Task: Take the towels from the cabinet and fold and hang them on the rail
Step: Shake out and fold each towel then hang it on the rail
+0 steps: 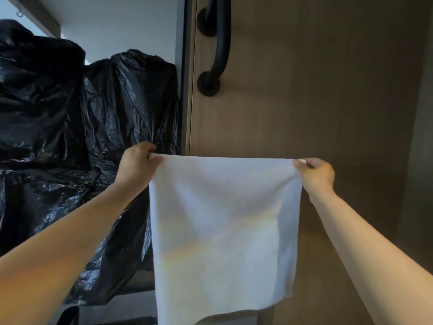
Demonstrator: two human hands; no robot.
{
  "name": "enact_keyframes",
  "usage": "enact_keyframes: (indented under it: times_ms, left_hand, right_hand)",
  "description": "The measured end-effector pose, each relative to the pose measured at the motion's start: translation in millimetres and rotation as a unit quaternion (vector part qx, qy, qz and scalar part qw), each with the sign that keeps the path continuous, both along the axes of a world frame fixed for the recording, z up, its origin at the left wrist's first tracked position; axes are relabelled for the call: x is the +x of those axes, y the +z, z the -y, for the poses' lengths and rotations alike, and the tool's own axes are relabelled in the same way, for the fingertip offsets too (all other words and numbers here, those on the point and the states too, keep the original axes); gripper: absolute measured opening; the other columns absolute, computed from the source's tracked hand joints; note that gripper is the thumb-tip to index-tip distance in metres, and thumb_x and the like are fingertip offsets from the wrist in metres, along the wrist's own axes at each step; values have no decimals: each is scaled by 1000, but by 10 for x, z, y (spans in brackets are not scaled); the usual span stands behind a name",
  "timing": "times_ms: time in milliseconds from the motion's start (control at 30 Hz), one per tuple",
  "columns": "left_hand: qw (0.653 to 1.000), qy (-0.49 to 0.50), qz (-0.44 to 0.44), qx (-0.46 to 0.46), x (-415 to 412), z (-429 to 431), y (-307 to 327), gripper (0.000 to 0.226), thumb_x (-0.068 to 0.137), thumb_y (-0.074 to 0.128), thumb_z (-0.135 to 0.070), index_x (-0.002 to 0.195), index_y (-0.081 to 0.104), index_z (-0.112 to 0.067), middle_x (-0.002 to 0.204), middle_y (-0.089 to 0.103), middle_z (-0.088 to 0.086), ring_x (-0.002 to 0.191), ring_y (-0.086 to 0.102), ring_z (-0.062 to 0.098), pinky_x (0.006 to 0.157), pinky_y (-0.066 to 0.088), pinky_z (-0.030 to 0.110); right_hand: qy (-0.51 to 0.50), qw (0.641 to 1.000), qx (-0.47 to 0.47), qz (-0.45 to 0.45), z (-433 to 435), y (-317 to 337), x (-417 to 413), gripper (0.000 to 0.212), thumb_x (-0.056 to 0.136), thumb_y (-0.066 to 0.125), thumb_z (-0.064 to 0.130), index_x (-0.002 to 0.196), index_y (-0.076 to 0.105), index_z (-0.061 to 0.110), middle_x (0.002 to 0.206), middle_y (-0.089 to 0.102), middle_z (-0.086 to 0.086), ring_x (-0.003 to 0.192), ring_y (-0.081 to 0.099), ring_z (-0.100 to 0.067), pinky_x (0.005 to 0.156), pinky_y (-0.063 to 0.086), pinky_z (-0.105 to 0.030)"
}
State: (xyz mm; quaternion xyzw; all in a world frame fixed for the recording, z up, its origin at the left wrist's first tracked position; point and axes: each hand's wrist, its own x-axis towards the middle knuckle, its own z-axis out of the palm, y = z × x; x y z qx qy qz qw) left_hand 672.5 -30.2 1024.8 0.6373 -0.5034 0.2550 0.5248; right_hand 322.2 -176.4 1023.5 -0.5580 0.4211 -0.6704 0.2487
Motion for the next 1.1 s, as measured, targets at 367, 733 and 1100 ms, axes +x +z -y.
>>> enact_keyframes:
  times_ms: [367, 733, 1100]
  left_hand:
    - [999, -5, -35, 28, 11, 52, -85, 14, 88, 59, -13, 78, 63, -3, 58, 55, 7, 52, 46, 15, 45, 30, 23]
    - [979, -90, -181, 17, -152, 108, -359, 23, 93, 56, -27, 81, 55, -7, 72, 52, 3, 63, 46, 14, 54, 35, 28]
    - [939, -105, -316, 89, -69, 106, -726, 24, 84, 67, -26, 68, 55, -12, 62, 47, 8, 60, 45, 21, 59, 36, 33]
  right_hand:
    - [-11, 1000, 7, -7, 62, -52, 40, 24, 94, 65, 24, 112, 67, 9, 98, 60, 0, 93, 55, -19, 80, 41, -27]
    - [-39, 996, 42, -64, 143, -486, -45, 25, 95, 63, 28, 110, 66, 8, 96, 59, -1, 91, 53, -20, 78, 41, -31]
    - [-5, 995, 28, -96, 58, -850, -183, 21, 91, 66, 29, 75, 61, 18, 71, 58, 1, 63, 50, -11, 58, 41, -28]
